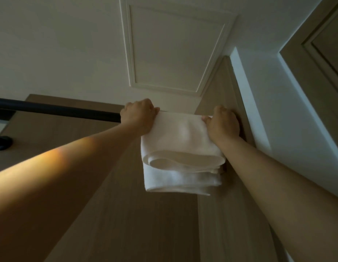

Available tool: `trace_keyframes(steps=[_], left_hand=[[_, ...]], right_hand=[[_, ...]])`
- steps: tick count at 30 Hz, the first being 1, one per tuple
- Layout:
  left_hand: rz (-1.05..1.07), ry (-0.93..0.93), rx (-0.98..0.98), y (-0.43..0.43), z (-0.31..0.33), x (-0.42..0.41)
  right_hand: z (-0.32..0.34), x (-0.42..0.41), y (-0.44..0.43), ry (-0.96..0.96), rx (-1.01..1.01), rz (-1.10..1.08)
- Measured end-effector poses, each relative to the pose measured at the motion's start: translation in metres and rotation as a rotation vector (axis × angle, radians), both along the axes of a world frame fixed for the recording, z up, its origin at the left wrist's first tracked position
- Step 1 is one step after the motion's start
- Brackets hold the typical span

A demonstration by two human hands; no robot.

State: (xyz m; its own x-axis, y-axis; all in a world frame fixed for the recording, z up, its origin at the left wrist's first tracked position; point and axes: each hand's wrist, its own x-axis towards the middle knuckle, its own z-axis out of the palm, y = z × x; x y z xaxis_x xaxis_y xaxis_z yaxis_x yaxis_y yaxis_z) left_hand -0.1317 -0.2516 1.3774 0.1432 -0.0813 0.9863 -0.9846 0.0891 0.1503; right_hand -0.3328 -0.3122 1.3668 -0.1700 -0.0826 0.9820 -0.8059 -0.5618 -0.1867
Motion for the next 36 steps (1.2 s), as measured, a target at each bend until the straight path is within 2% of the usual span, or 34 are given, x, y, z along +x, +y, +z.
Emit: trace_keyframes(steps=[5,7,11,14,16,18,20,29,36], left_hand=[[0.041,-0.110,-0.035,-0.011,-0.020,0.007],[0.042,-0.138,-0.043,-0.013,-0.029,0.008],[-0.098,-0.102,-0.140,-0.014,-0.055,0.003],[-0.198,-0.040,-0.229,-0.018,-0.077,0.002],[-0.301,0.098,-0.151,-0.021,-0.087,0.003],[-0.433,0.255,0.007,-0.023,-0.094,0.004],[-0.548,0.312,0.127,-0.026,-0.099,0.006],[-0.936,0.442,0.508,-0.025,-0.122,0.019],[-1.126,0.449,0.456,-0.031,-0.132,0.023]], right_hand=[[-0.019,-0.001,-0.004,0.073,-0.057,0.063],[-0.033,0.000,-0.007,0.023,-0.080,0.173],[-0.064,0.003,-0.013,-0.112,-0.112,0.343],[-0.082,0.001,-0.018,-0.172,-0.022,0.510],[-0.089,-0.002,-0.022,-0.211,0.146,0.660],[-0.095,-0.002,-0.023,-0.268,0.365,0.860],[-0.099,-0.001,-0.024,-0.275,0.485,0.973],[-0.121,0.002,-0.035,-0.161,0.441,0.989],[-0.133,0.004,-0.039,-0.125,0.381,0.943]])
